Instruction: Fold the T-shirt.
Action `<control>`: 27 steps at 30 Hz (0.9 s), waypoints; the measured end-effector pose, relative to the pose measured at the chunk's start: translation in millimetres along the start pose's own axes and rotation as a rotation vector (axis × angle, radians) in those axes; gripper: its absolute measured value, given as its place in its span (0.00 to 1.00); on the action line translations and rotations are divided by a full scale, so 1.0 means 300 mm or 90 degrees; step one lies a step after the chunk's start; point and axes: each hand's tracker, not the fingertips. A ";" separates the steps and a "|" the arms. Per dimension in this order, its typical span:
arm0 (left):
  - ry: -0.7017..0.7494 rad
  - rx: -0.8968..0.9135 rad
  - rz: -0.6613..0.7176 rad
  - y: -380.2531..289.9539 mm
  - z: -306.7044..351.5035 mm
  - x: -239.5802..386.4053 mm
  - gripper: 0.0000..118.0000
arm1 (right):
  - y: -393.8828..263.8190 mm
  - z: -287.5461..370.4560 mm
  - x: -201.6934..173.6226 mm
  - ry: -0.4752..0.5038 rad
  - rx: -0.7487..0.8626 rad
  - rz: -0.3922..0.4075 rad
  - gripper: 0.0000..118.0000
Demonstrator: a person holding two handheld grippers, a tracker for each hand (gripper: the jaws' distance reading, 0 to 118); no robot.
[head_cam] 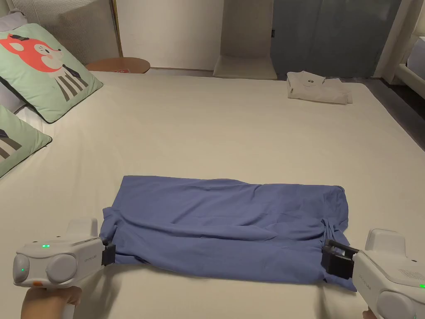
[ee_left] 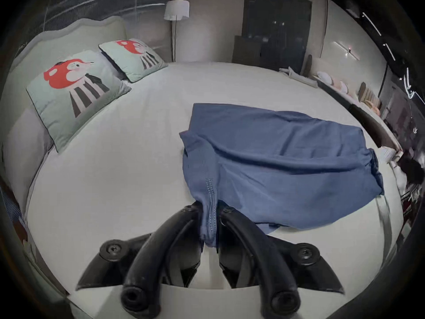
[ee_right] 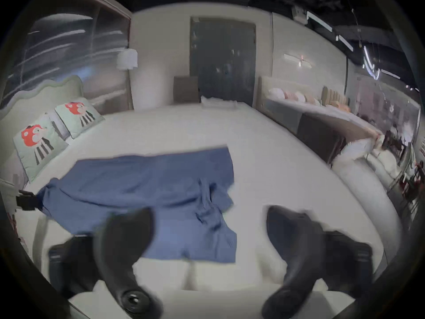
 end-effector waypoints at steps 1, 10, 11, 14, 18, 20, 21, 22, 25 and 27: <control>-0.002 0.001 0.001 0.003 0.002 -0.001 0.04 | -0.010 -0.022 0.009 0.001 -0.014 0.004 0.96; 0.000 -0.003 0.000 -0.005 0.014 0.028 0.04 | -0.103 -0.233 0.018 0.026 -0.126 0.009 0.66; 0.000 -0.004 0.001 -0.010 0.015 0.029 0.04 | -0.110 -0.245 0.014 0.040 -0.142 0.008 0.57; 0.002 -0.007 0.006 -0.021 0.022 0.025 0.04 | -0.090 -0.158 -0.003 0.064 -0.117 -0.007 0.17; -0.001 -0.011 0.013 -0.039 0.031 0.005 0.04 | -0.075 -0.068 -0.015 0.059 -0.078 0.026 0.13; -0.003 -0.013 0.019 -0.052 0.050 -0.002 0.04 | -0.068 -0.013 0.002 0.057 -0.060 0.027 0.13; -0.004 -0.014 0.021 -0.063 0.065 -0.007 0.04 | -0.081 -0.016 0.020 0.055 -0.052 0.028 0.13; -0.004 -0.014 0.022 -0.074 0.078 -0.012 0.04 | -0.084 0.010 0.031 0.054 -0.050 0.030 0.13; -0.019 -0.024 0.037 -0.127 0.129 -0.029 0.04 | -0.122 0.073 0.067 0.062 -0.046 0.026 0.13; -0.026 -0.033 0.039 -0.175 0.167 -0.040 0.04 | -0.163 0.122 0.075 0.064 -0.050 0.033 0.13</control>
